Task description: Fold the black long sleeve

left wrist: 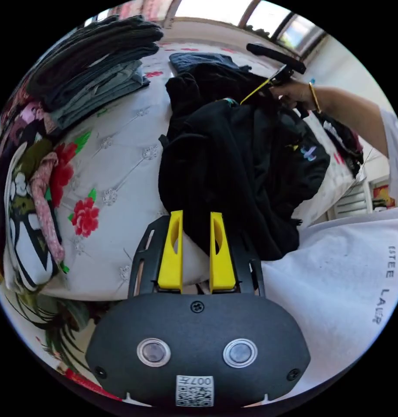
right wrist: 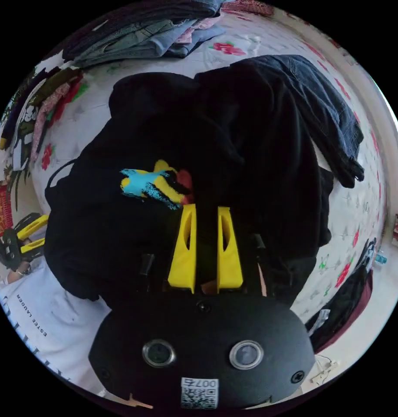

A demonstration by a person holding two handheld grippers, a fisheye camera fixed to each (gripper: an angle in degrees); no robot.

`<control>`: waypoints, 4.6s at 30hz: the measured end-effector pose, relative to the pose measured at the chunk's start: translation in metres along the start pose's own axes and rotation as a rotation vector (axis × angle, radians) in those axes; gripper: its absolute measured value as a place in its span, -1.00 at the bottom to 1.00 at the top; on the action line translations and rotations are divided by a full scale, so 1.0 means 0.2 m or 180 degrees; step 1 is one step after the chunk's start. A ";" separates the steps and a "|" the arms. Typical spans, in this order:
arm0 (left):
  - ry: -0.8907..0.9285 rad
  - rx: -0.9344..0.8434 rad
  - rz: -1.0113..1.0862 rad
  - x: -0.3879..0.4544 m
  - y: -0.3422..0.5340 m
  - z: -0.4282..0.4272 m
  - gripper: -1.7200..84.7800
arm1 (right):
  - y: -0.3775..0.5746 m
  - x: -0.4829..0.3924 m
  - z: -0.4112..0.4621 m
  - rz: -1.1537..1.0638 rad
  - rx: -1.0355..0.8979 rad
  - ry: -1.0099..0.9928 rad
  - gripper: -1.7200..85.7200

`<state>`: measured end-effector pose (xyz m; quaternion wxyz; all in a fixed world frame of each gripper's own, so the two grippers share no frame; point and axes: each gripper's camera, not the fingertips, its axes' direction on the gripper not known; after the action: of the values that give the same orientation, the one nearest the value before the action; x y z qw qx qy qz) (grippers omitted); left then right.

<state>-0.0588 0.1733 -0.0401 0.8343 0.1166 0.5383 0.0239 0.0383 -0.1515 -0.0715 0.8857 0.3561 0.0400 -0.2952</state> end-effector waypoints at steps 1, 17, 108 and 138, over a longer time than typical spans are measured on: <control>-0.0135 -0.0058 0.0166 0.02 -0.06 0.06 -0.83 | 0.07 -0.03 0.01 0.0018 0.0043 0.0011 -0.90; -0.0880 0.0177 0.0538 0.03 -0.78 0.17 -0.84 | 0.95 -0.69 -0.13 -0.0322 0.0310 -0.0567 -0.88; 0.0464 0.0421 0.0039 0.32 -0.41 0.08 -0.57 | 0.66 0.38 -0.43 0.1912 0.0988 -0.0230 -0.71; -0.1991 0.0416 -0.1185 -0.16 -0.44 -0.30 -0.77 | 1.08 0.69 -0.74 0.1261 0.1683 -0.0202 -0.72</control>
<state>-0.1327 0.0923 -0.0551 0.9394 0.0714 0.2696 -0.1995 0.2917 -0.0005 -0.0898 0.8037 0.5650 -0.1357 -0.1283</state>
